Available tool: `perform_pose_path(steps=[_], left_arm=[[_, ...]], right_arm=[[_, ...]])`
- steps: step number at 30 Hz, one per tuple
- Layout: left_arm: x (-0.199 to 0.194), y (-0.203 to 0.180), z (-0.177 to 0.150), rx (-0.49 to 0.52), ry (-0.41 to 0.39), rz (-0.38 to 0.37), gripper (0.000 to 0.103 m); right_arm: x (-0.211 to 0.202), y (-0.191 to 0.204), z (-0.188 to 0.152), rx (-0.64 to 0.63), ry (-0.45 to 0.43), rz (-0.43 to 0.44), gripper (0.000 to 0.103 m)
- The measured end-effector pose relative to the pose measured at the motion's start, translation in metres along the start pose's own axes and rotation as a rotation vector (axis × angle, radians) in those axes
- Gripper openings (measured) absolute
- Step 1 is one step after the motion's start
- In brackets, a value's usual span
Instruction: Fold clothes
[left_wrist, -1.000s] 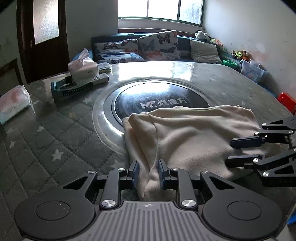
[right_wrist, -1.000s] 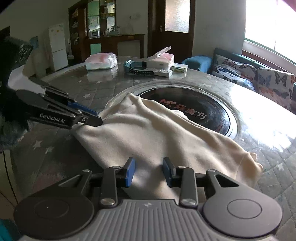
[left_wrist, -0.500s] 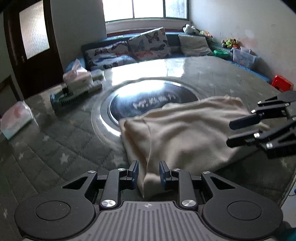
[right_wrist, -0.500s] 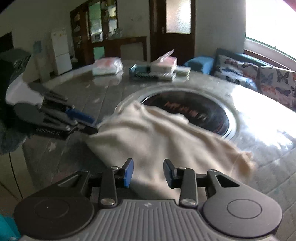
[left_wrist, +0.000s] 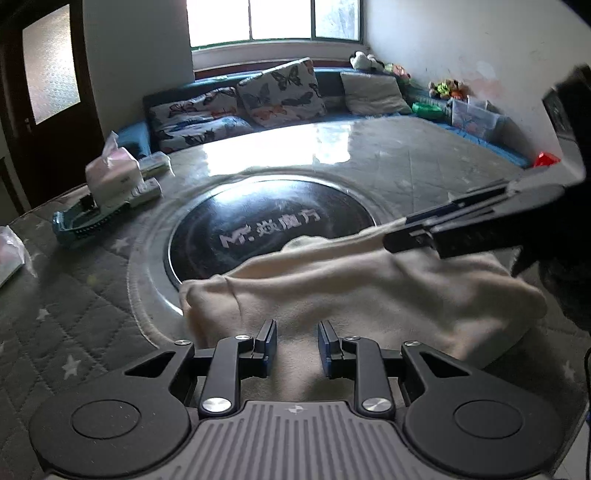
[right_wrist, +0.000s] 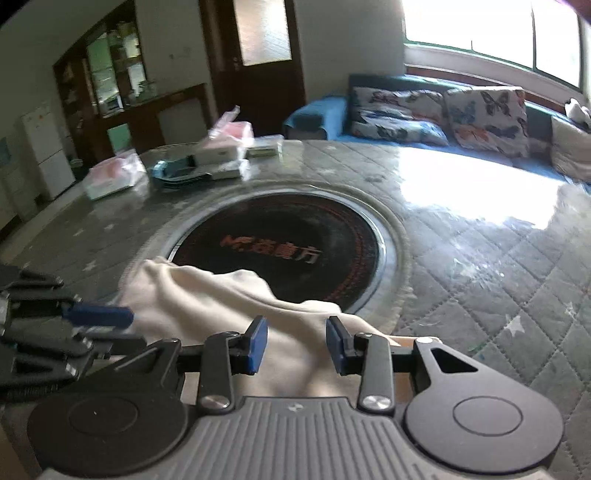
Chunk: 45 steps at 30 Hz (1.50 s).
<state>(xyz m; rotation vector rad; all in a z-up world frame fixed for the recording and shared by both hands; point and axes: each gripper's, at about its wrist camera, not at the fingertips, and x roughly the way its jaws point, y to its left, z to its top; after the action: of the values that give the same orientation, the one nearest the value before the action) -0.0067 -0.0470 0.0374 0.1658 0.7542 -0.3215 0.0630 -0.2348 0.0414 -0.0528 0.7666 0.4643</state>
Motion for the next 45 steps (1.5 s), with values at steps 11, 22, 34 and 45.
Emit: perform_pose_path(steps=[11,22,34,45], left_arm=[[0.005,0.0,0.001,0.012,0.013,-0.013,0.034],[0.023,0.013,0.026,-0.032,-0.002,0.022,0.046],[0.06,0.029,0.041,-0.089,0.03,0.047,0.046],[0.043,0.024,0.037,-0.08,-0.003,0.073,0.051]], right_arm=[[0.019,-0.012,-0.001,0.037,0.008,-0.082,0.031],[0.018,-0.006,0.008,0.0,-0.008,-0.076,0.034],[0.003,-0.021,0.004,0.017,-0.027,-0.093,0.034],[-0.01,-0.028,-0.015,0.014,-0.025,-0.096,0.033]])
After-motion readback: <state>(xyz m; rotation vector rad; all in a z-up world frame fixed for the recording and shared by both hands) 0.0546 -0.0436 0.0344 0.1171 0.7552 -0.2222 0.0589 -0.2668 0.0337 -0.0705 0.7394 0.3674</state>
